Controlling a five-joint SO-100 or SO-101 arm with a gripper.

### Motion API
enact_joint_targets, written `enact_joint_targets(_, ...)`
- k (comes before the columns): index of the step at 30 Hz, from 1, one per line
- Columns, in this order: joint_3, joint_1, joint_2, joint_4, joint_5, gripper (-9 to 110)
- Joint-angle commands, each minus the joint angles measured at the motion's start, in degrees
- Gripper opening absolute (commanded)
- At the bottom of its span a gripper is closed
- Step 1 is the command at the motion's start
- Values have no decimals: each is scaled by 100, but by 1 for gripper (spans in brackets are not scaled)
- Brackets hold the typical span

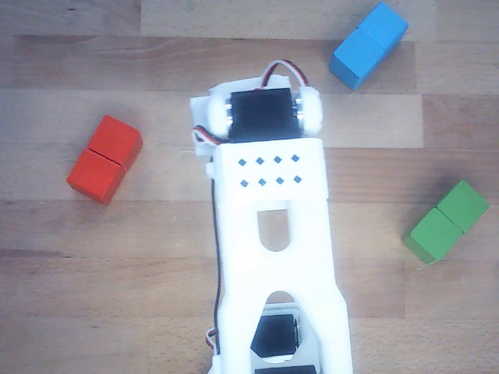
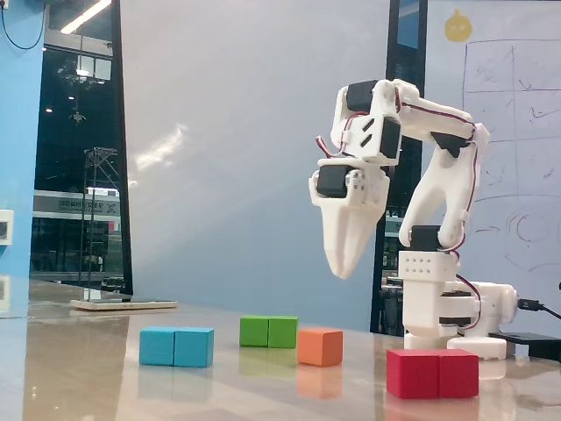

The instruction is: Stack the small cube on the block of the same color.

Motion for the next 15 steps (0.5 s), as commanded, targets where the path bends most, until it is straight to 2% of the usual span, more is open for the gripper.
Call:
enact_joint_targets(1,-527,861,0,-105,-9,0)
enact_joint_targets(8,-483,2276,-18,-202,-18,0)
enact_joint_targets(12,-475,2171,-18,-202,-18,0)
enact_joint_targets(15,-475,1600,-9,-202,-18,0)
